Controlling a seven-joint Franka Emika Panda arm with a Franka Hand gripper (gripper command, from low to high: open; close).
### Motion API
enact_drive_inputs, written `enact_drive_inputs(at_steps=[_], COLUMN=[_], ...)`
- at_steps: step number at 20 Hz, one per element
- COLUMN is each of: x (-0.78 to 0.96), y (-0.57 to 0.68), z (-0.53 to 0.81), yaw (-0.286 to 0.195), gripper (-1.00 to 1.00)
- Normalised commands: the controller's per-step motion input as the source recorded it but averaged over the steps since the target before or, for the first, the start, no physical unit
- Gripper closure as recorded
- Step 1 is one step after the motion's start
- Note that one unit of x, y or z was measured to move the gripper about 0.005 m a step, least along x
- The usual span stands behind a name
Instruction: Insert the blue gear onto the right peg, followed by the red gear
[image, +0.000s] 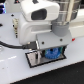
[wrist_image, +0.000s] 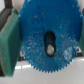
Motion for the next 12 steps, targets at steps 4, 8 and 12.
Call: enact_drive_inputs(at_steps=[4,8,12], x=[0.05,0.00,-0.06], y=[0.04,0.09,0.13], z=[-0.06,0.19,0.40], yaw=[0.000,0.000,0.000], gripper=[1.00,-1.00,-1.00])
